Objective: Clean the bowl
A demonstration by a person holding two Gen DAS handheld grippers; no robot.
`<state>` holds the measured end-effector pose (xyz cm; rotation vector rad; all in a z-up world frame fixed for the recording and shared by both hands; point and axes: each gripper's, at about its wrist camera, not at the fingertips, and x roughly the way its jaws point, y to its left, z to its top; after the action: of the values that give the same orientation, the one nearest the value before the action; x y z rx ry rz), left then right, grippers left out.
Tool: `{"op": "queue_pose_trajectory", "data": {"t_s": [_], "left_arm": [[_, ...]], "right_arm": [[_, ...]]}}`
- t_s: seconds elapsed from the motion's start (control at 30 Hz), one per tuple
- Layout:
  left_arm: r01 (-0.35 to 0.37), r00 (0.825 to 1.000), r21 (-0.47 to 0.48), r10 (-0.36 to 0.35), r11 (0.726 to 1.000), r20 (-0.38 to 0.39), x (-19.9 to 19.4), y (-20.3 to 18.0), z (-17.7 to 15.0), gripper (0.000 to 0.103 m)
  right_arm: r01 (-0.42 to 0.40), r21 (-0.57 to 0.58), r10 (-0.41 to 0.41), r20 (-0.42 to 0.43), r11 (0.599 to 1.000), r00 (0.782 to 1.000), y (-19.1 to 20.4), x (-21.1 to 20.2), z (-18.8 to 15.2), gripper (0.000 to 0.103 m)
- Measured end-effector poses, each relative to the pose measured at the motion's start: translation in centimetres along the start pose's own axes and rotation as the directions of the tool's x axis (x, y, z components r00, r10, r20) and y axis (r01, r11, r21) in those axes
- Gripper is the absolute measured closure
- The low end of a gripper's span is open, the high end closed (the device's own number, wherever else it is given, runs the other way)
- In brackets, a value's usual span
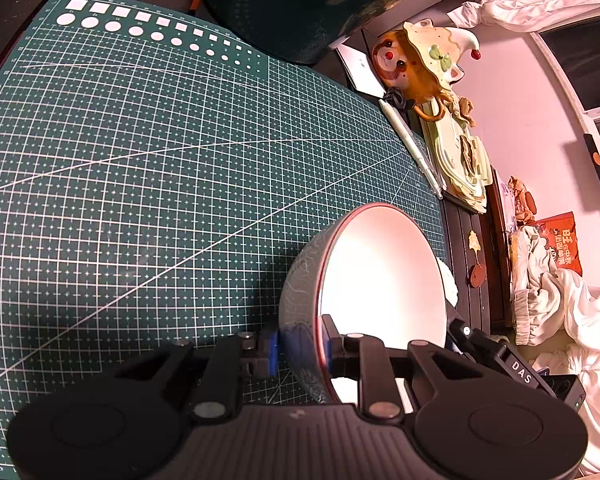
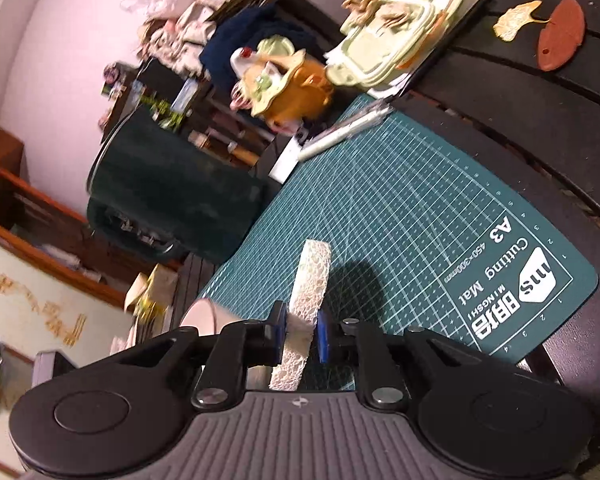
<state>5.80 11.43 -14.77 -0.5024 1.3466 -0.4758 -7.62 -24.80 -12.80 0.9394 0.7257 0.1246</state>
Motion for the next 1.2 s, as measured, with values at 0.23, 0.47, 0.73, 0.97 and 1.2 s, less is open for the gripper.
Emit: {"op": "queue_pose_trajectory", "data": {"t_s": [0.23,0.47,0.73,0.97,1.2], "left_arm": [[0.000,1.000,-0.002,0.000,1.000,0.003,-0.1,-0.1,-0.3,0.082],[0.002,1.000,-0.004,-0.002,1.000,0.002,-0.1,0.0,-0.3,0.082],[0.008,1.000,-0.011,-0.008,1.000,0.004,0.0,0.3,-0.4,0.082],[0.008,1.000,-0.013,-0.008,1.000,0.004,-0.1,0.3,-0.1,0.082],[0.007,1.000,-0.013,-0.007,1.000,0.004,-0.1,-0.1,-0.1,0.082]], "right_arm": [[0.049,-0.098,-0.046,0.036,0.994,0.998,1.5,1.1,-0.7,0.065],[0.108,-0.221,-0.086,0.107,0.969,0.991,3.3,1.1,-1.5,0.089],[0.129,-0.447,-0.058,0.168,0.885,0.984,6.1,-2.1,-0.9,0.091],[0.034,-0.455,0.009,0.092,0.890,0.996,6.9,-2.6,-1.1,0.091],[-0.026,-0.348,0.046,0.051,0.937,0.998,5.8,-2.3,-1.1,0.091]]}}
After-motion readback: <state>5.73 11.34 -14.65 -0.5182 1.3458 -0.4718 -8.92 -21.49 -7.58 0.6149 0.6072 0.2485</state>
